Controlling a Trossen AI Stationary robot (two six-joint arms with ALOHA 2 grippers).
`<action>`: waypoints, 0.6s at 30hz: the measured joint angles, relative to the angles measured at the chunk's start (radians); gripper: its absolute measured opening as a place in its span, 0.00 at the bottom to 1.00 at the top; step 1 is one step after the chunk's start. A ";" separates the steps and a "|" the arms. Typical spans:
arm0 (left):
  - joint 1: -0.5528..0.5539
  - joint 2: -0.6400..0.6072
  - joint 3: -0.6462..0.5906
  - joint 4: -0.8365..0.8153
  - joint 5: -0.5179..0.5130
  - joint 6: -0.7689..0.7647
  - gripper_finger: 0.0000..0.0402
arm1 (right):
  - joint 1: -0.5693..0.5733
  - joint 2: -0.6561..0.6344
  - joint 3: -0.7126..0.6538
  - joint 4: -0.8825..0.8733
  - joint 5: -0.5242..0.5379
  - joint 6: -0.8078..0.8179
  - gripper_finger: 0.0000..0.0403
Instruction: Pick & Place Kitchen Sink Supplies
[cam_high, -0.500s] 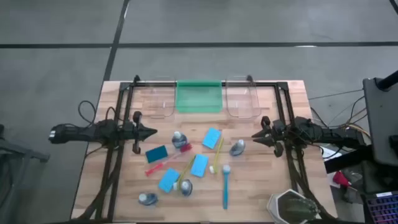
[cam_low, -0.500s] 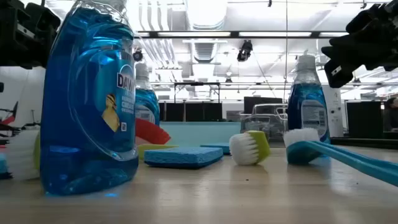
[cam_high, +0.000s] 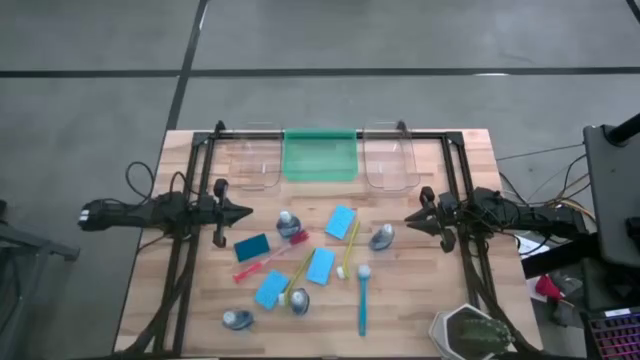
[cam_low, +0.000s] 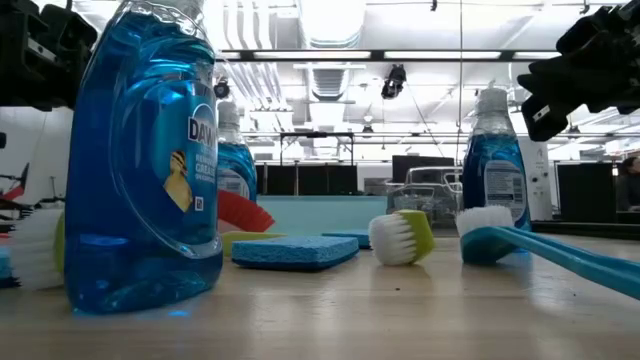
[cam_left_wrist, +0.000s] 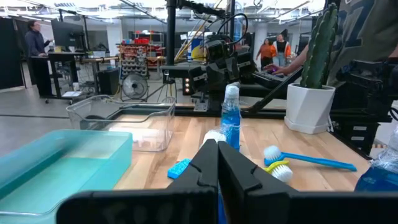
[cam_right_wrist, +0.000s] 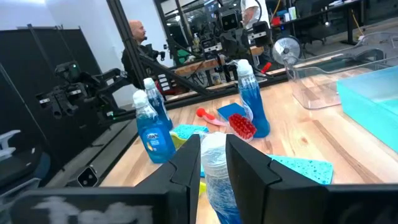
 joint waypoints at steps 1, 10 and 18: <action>0.000 0.000 0.000 0.000 0.000 0.000 0.01 | 0.000 0.000 0.000 0.000 0.000 0.001 0.19; 0.000 0.000 0.000 0.000 0.000 0.000 0.01 | 0.000 0.000 0.000 0.000 0.000 0.001 0.21; 0.000 0.000 0.000 0.000 0.000 0.000 0.01 | 0.000 0.000 0.000 0.000 0.000 -0.001 0.18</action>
